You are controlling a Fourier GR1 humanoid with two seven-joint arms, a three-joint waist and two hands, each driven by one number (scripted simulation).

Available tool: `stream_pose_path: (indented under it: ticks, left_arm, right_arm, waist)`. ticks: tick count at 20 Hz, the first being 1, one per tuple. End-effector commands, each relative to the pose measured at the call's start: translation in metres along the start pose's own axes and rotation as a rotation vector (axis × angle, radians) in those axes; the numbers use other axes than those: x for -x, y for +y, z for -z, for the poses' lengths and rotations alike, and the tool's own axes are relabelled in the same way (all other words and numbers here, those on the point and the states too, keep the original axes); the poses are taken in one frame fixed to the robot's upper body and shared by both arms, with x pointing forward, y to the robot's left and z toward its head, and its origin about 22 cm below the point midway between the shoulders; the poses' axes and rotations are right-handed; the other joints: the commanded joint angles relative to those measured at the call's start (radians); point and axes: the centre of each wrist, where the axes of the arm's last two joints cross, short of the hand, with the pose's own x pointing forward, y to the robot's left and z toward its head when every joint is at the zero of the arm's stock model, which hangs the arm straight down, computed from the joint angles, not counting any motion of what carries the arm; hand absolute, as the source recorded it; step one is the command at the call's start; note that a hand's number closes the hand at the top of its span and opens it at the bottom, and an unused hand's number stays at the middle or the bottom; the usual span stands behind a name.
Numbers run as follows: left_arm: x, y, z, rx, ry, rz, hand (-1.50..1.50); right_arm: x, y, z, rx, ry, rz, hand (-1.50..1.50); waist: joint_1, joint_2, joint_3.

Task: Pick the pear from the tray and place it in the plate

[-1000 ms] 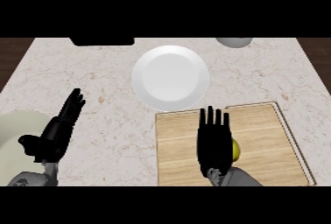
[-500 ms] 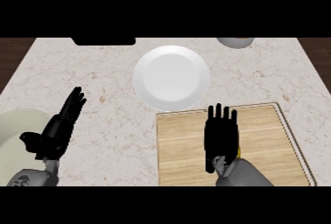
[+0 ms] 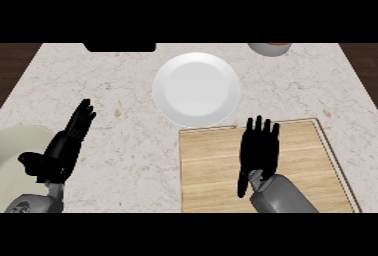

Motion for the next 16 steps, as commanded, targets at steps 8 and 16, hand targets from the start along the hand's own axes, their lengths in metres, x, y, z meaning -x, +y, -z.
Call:
stream_pose_path:
  ticks: [8,16]
  left_arm:
    - [0.030,0.006,-0.014,-0.027,0.082,0.009,0.00]
    - [0.029,0.014,-0.020,-0.075,0.092,0.033,0.00]
  right_arm:
    - [0.003,0.026,0.014,-0.093,-0.022,-0.070,1.50]
    - [0.074,0.036,0.012,-0.024,0.131,0.516,1.50]
  waist:
    - [0.001,0.017,-0.005]
    - [-0.041,0.009,-0.002]
